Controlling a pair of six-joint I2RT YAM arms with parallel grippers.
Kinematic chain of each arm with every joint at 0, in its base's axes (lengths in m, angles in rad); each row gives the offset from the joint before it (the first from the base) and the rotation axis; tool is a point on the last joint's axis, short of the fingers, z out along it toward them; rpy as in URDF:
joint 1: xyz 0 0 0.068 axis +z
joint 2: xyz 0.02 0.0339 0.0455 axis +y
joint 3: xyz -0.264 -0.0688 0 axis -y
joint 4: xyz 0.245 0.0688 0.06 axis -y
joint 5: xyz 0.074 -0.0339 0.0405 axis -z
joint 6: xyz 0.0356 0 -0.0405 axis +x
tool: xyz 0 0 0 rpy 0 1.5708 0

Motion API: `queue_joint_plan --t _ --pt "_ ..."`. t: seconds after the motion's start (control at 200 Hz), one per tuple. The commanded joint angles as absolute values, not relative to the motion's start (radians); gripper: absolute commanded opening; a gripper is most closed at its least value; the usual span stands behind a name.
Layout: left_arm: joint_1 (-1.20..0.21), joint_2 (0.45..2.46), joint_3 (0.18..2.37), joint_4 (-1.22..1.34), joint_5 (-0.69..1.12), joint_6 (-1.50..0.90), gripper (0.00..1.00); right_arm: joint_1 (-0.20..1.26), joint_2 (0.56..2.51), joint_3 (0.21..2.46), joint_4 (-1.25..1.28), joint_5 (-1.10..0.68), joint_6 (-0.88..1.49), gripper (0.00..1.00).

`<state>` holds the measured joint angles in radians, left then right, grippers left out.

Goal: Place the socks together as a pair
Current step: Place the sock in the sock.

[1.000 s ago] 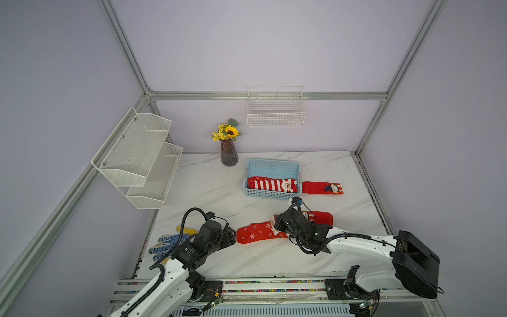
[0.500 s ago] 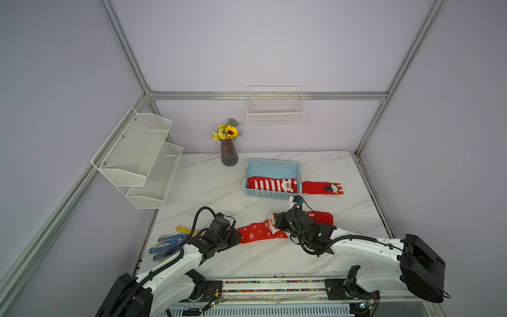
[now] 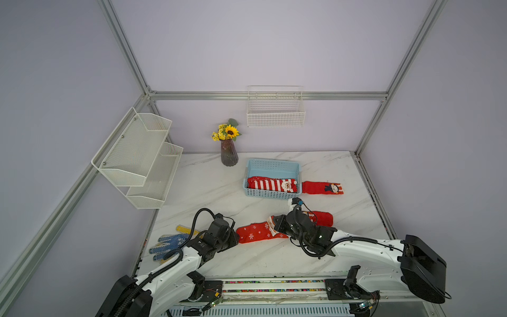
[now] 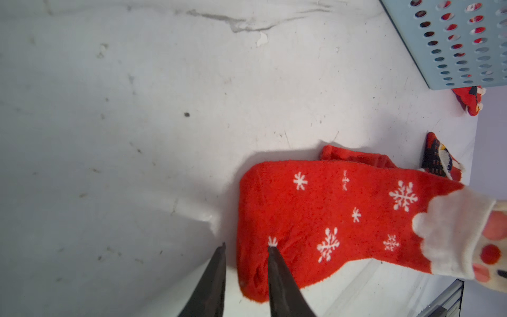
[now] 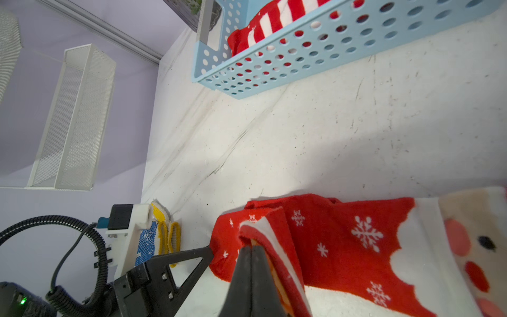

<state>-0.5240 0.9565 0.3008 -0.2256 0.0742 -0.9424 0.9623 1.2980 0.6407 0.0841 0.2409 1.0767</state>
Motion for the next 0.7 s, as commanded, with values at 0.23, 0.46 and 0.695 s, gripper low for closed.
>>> queue_joint_plan --t 0.23,0.46,0.695 --pt "-0.52 0.999 0.286 -0.167 0.077 -0.886 0.31 0.98 1.234 0.624 0.104 0.234 1.115 0.0" --pt "-0.521 1.03 0.268 -0.108 0.103 -0.907 0.24 0.979 1.225 0.62 0.118 0.227 1.109 0.0" --pt "-0.522 0.969 0.339 -0.21 0.094 -0.872 0.0 0.981 1.144 0.612 0.141 0.19 0.999 0.0"
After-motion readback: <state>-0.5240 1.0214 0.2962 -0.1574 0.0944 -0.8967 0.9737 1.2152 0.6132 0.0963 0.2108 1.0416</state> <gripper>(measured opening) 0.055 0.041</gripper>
